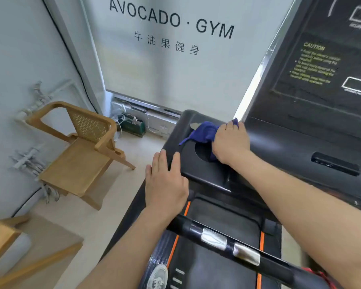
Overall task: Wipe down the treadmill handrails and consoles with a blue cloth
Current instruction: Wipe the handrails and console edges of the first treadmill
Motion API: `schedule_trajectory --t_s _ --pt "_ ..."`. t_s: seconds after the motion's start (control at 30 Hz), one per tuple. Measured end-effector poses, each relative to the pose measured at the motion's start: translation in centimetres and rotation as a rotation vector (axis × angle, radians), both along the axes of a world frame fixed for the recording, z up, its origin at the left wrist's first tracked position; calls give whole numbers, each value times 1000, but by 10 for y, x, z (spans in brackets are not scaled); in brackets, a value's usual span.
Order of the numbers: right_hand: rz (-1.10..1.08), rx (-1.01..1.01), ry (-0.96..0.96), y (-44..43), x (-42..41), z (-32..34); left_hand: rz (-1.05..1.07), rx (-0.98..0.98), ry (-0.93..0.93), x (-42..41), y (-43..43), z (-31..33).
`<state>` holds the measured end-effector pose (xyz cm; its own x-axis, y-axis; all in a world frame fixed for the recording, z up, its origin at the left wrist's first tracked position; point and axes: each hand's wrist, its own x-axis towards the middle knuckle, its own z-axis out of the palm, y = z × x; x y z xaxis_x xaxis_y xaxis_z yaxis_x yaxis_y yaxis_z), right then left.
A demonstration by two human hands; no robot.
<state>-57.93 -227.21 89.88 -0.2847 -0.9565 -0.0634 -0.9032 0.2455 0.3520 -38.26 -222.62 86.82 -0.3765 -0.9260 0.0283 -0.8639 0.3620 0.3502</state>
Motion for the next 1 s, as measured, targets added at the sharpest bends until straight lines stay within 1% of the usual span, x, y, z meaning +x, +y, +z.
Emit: schedule_trajectory --t_s 0.03,0.07,0.13,0.2,0.23,0.27,0.33,0.43,0.47,0.53,0.57,0.63,0.73,0.77,0.83,0.9,0.93,1.0 --pt "36 -52 -40 18 6 -1 -44 -38 105 -8 2 3" --pt "67 -96 -121 34 14 -2 -80 -60 204 -16 2 8" --pt "146 -148 -261 70 32 -7 -113 0 349 -40 11 21" --pt "193 -170 -340 99 51 -18 -124 71 458 -56 20 28" --pt "187 -190 -398 109 57 -20 -128 83 467 -58 25 28" --pt "191 -211 -442 116 58 -21 -124 98 467 -57 29 27" --pt "172 -235 -471 121 53 -15 -89 110 461 -46 33 28" --pt "16 -354 -416 106 50 -16 -31 50 393 -22 26 27" --pt "-10 -338 -418 99 60 -19 -15 28 352 -11 22 22" --pt "14 -321 -467 92 98 -34 28 26 273 16 15 8" --pt "43 -348 -536 89 120 -40 61 51 270 31 13 3" --pt "110 -384 -717 83 152 -46 149 161 350 54 15 0" --pt "171 -358 -877 85 160 -39 198 208 436 65 23 4" --pt "214 -331 -887 91 155 -41 184 200 420 64 27 5" --pt "303 -279 -809 114 144 -51 138 143 308 64 38 0" --pt "297 -251 -756 137 134 -55 93 37 136 61 54 -4" --pt "277 -249 -753 144 130 -55 49 -8 100 57 65 -7" --pt "299 -227 -698 151 122 -49 -18 -1 150 49 87 -8"
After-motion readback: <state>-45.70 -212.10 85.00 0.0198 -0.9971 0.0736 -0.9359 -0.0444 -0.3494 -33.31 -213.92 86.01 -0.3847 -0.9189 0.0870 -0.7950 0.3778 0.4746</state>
